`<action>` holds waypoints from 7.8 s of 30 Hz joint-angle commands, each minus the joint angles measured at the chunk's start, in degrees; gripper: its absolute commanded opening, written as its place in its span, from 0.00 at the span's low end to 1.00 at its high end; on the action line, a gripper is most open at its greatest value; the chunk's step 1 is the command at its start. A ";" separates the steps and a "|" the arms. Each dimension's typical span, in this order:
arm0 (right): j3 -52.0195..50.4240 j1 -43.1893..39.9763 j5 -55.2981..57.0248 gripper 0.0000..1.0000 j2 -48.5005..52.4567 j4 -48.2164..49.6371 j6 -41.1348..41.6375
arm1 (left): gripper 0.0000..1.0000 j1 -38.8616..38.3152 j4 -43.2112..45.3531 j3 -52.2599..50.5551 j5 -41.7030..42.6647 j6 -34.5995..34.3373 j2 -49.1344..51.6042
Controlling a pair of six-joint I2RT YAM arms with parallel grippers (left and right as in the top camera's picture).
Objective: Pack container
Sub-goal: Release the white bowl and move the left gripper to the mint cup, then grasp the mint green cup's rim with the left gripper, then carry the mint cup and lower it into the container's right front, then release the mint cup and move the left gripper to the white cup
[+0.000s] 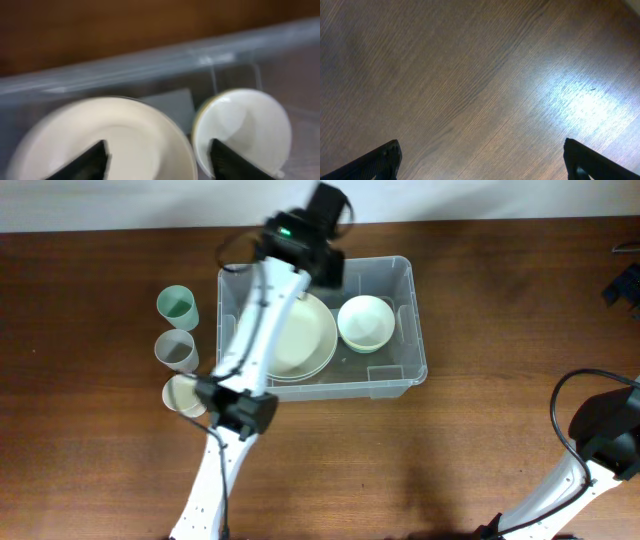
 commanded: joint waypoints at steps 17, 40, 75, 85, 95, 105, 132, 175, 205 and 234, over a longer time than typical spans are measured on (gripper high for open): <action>-0.20 -0.42 0.68 0.99 0.76 0.00 0.24 | 0.99 32.26 -5.84 -7.02 0.94 -3.28 -13.68; -0.20 -0.42 0.68 0.99 0.76 0.00 0.24 | 0.99 33.68 7.98 -38.66 0.94 1.70 -13.66; -0.20 -0.42 0.68 0.99 0.76 0.00 0.24 | 0.89 37.05 19.50 -47.25 2.05 9.60 -12.11; -0.20 -0.42 0.68 0.99 0.76 0.00 0.24 | 0.79 37.07 19.65 -47.25 2.03 12.35 -10.14; -0.20 -0.42 0.68 0.99 0.76 0.00 0.24 | 0.16 36.96 20.00 -47.25 2.71 12.33 -9.16; -0.20 -0.42 0.68 0.99 0.76 0.00 0.24 | 0.01 37.05 22.49 -45.53 2.67 12.31 -9.18; -0.20 -0.42 0.68 0.99 0.76 0.00 0.24 | 0.01 17.46 -5.84 1.11 17.53 12.35 -10.25; -0.20 -0.42 0.68 0.99 0.76 0.00 0.24 | 0.01 -7.78 0.70 -33.14 17.49 12.33 -8.98; -0.20 -0.42 0.68 0.99 0.76 0.00 0.24 | 0.07 -7.52 7.91 -37.86 11.80 12.33 -8.37; -0.20 -0.42 0.68 0.99 0.76 0.00 0.24 | 0.13 -7.52 11.98 -37.88 9.49 12.33 -8.09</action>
